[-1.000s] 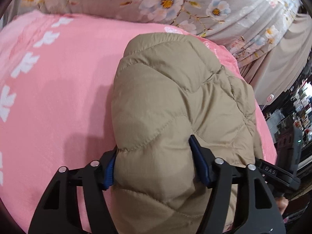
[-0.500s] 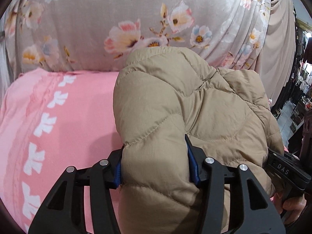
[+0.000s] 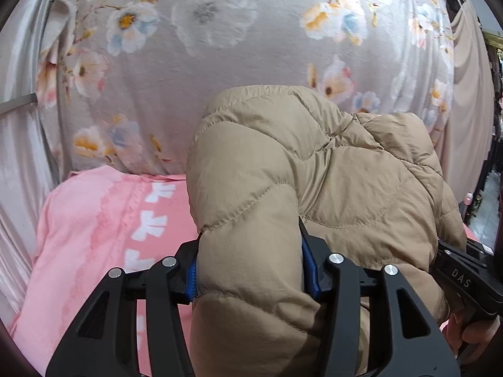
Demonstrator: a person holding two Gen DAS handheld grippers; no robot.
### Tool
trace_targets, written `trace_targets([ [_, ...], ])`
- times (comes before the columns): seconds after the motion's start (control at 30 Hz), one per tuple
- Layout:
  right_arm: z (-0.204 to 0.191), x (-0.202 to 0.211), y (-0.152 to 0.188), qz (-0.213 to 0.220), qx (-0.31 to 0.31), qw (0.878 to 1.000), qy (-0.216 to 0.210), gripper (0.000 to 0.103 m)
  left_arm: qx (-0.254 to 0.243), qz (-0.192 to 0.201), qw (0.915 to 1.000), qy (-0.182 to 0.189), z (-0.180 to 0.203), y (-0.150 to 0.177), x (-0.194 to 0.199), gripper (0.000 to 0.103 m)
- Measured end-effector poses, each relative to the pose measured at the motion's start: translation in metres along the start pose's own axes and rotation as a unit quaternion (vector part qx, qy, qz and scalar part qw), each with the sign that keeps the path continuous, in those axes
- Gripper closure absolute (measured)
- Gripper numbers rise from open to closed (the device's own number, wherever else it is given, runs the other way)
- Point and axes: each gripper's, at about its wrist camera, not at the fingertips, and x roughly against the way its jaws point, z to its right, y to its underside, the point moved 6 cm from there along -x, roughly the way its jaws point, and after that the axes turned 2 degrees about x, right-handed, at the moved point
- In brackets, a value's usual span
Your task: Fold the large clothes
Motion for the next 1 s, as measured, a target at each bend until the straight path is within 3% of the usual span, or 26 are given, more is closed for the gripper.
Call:
trace_targets([
  [0.3, -0.038, -0.108, 0.014, -0.01, 0.011, 1.0, -0.021, 0.09, 0.002, -0.002, 0.9989, -0.046, -0.078, 0.003, -0.059, 0.055],
  [0.63, -0.043, -0.211, 0.074, -0.057, 0.006, 0.998, -0.027, 0.09, -0.007, -0.028, 0.9968, -0.074, -0.128, 0.05, -0.14, 0.058],
  [0.73, -0.044, -0.227, 0.089, -0.067, 0.011, 0.997, -0.025, 0.09, 0.015, -0.054, 0.9957, -0.074, -0.144, 0.072, -0.16, 0.057],
  [1.0, -0.032, -0.254, 0.121, -0.106, -0.004, 0.994, -0.015, 0.089, 0.02, -0.053, 0.9942, -0.092, -0.154, 0.103, -0.167, 0.047],
])
